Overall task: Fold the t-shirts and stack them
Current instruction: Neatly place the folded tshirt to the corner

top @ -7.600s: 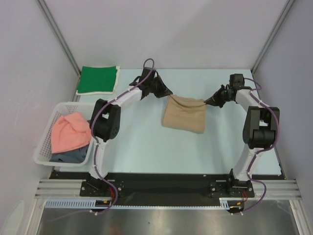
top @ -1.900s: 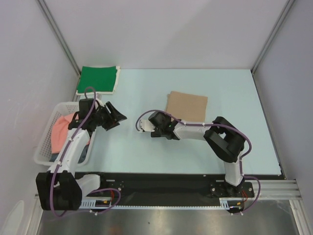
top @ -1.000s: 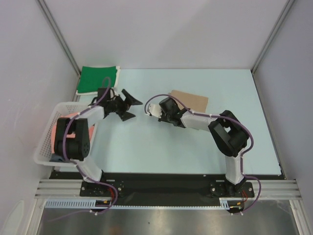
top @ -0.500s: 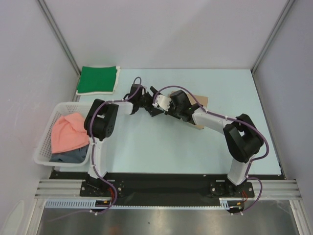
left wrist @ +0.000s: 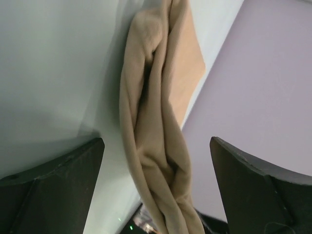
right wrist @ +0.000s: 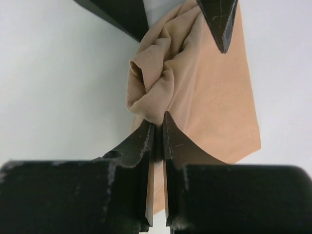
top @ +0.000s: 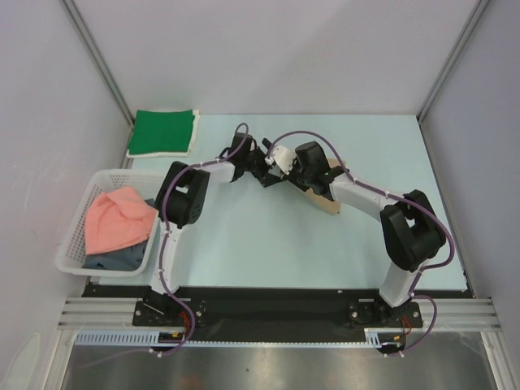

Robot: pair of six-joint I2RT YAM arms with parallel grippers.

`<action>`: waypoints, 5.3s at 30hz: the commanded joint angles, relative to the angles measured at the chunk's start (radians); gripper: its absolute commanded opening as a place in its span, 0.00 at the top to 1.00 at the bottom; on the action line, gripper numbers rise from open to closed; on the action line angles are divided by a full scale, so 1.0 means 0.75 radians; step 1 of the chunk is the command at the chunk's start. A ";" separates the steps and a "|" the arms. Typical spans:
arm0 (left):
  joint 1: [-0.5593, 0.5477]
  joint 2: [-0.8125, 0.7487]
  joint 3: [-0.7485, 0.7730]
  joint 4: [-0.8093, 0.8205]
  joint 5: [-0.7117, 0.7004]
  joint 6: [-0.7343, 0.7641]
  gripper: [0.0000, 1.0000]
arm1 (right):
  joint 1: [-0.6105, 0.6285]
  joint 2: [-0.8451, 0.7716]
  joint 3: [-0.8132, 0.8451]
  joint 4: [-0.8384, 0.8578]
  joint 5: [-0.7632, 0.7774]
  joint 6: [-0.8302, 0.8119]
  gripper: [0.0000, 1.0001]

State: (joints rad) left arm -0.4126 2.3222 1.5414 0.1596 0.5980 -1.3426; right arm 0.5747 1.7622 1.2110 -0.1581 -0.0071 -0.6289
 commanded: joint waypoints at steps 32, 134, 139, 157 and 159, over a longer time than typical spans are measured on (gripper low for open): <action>-0.008 0.133 0.632 -0.661 -0.402 0.875 1.00 | 0.013 -0.334 0.103 -0.539 0.387 0.638 0.20; 0.675 -0.053 1.318 -0.898 -0.478 2.216 1.00 | 0.236 -0.153 0.165 -0.454 0.232 0.851 0.03; 0.699 -0.022 1.336 -0.890 -0.437 2.197 1.00 | 0.238 -0.106 0.212 -0.468 0.224 0.845 0.03; 0.695 0.078 1.369 -0.876 -0.548 2.154 1.00 | 0.256 0.007 0.312 -0.466 0.210 0.845 0.03; 0.693 0.072 1.304 -0.841 -0.590 2.144 1.00 | 0.258 0.002 0.306 -0.466 0.214 0.843 0.03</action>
State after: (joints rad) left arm 0.1135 2.3749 2.5103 -0.5488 0.2008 0.2913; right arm 0.7628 1.7638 1.3933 -0.5156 0.1486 0.0139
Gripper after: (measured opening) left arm 0.046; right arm 0.971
